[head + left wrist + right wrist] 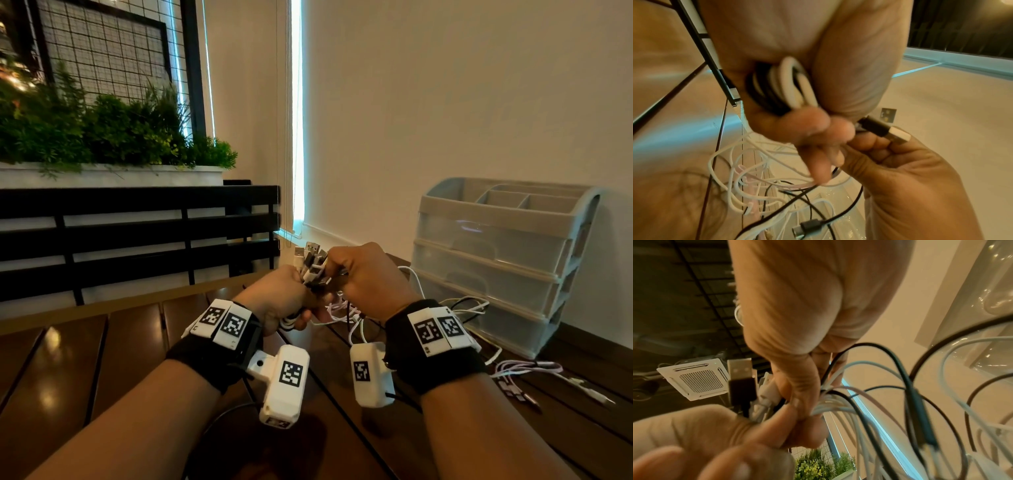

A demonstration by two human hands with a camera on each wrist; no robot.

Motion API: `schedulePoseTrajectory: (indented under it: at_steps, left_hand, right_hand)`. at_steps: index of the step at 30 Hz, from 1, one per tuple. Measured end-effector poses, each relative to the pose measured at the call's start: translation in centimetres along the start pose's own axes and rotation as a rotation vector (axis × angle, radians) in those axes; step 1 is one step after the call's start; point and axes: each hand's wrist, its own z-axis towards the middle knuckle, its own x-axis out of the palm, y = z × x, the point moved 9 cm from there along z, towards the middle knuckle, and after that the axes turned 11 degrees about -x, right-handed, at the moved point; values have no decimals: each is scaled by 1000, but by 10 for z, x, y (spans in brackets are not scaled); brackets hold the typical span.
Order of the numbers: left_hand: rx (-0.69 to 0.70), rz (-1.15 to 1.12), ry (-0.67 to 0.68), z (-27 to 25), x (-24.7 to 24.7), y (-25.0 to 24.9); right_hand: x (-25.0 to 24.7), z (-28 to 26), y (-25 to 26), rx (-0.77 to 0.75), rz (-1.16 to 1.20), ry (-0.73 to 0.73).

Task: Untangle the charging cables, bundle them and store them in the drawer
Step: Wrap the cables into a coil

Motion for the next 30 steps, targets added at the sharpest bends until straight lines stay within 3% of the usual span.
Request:
schedulePoseTrajectory:
  at_steps: [7,12,18,22,30]
  left_hand:
    - [35,-157,0,6,4,3]
    - [28,-204,9,8,4,4]
    - [-16,-207,-12,13,2,10]
    - [-14,-225,36,14,2,12]
    - [9,-244,129,14,6,11]
  right_hand:
    - [-5,-7,-11,66,86,-7]
    - [-11,-9,-18,88,124,-114]
    - [-19,-11,-29,130,88,-193]
    - [-28,-8,-26,79,-17,-250]
    - [-21,-10,-26,115,101,-171]
